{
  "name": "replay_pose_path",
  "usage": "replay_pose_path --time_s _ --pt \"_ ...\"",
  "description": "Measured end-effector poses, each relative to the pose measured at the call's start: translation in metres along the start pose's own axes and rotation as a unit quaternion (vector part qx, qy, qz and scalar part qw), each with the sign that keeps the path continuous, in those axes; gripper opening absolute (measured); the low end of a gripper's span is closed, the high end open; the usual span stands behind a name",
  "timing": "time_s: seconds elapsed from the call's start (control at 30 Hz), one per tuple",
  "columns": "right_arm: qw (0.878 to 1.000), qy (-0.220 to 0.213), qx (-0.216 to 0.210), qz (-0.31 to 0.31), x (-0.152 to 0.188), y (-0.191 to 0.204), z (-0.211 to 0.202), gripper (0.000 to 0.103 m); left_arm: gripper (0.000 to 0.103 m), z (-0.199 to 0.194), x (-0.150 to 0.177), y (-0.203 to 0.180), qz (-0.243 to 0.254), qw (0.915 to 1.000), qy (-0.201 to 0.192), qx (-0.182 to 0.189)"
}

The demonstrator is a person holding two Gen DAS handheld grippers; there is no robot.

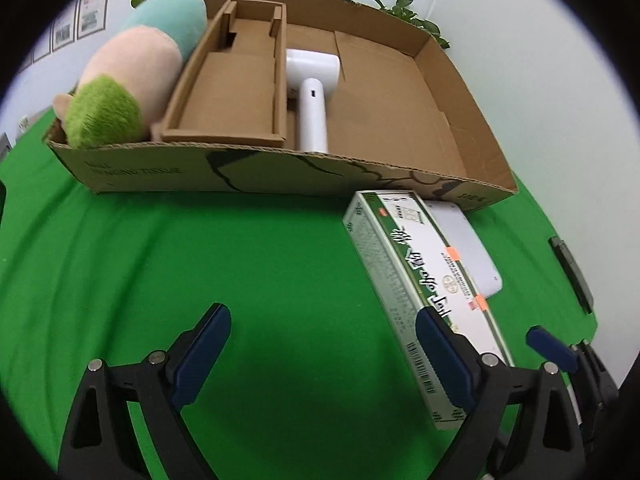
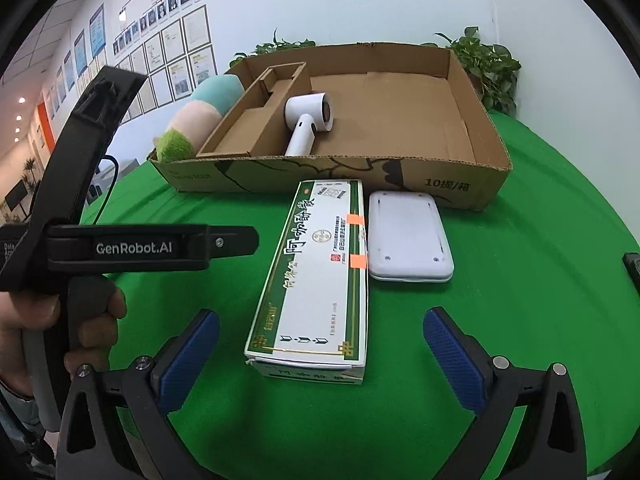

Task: Organize objects
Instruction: 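Grasp the green-and-white medicine box with the right tool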

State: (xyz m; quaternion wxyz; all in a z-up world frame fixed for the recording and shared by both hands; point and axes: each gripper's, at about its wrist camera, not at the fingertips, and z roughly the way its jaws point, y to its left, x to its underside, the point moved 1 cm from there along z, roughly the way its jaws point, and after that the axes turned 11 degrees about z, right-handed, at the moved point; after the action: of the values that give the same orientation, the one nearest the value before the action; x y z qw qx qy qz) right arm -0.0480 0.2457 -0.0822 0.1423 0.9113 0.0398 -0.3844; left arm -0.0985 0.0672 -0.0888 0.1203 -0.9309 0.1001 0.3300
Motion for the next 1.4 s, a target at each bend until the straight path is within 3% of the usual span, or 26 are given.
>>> replay_pose_path --time_s 0.17,0.27,0.4,0.43,0.6,0.67,0.7,0.73,0.9,0.97,1.13,1.23,1.4 --pt "1.0 0.006 -0.001 -0.007 0.001 0.002 0.006 0.099 0.094 0.007 -0.004 -0.01 0.011 0.9996 0.004 0.027" --pt "1.0 0.01 0.005 -0.015 0.0 0.003 0.01 0.09 0.094 0.01 -0.003 -0.01 0.007 0.9991 0.01 0.041" --pt "0.999 0.031 0.006 -0.016 0.001 0.004 0.021 0.064 0.094 0.01 -0.003 -0.009 0.001 0.9985 0.009 0.053" --pt "0.999 0.034 0.008 -0.017 0.002 0.005 0.022 0.062 0.094 0.01 -0.002 -0.008 0.001 0.9984 0.009 0.055" --pt "0.999 0.045 -0.02 -0.022 0.006 0.016 0.012 0.065 0.094 0.007 0.002 -0.005 0.002 0.997 0.015 0.075" --pt "0.997 0.056 -0.035 -0.039 0.009 0.024 0.01 0.078 0.094 0.009 0.004 -0.004 0.002 0.9962 0.018 0.085" --pt "0.997 0.055 -0.034 -0.047 0.01 0.028 0.009 0.095 0.094 0.01 0.004 -0.004 0.001 0.9958 0.021 0.089" --pt "0.997 0.05 -0.03 -0.052 0.011 0.031 0.008 0.103 0.094 0.012 0.004 -0.004 0.0 0.9957 0.02 0.091" --pt "0.997 0.052 -0.016 -0.052 0.01 0.033 0.011 0.102 0.094 0.013 0.003 -0.004 -0.007 0.9926 0.022 0.119" --pt "0.997 0.059 -0.017 -0.046 0.01 0.031 0.012 0.096 0.094 0.014 0.002 -0.004 -0.013 0.9905 0.024 0.135" --pt "0.997 0.068 -0.015 -0.046 0.013 0.032 0.014 0.066 0.093 0.016 0.002 -0.007 -0.022 0.9857 0.025 0.165" --pt "0.996 0.072 -0.032 -0.029 0.014 0.032 0.015 0.065 0.093 0.017 0.003 -0.008 -0.025 0.9834 0.025 0.178" --pt "0.99 0.092 -0.094 0.052 0.009 0.019 0.019 0.065 0.089 0.016 0.004 -0.008 -0.032 0.982 0.026 0.185"
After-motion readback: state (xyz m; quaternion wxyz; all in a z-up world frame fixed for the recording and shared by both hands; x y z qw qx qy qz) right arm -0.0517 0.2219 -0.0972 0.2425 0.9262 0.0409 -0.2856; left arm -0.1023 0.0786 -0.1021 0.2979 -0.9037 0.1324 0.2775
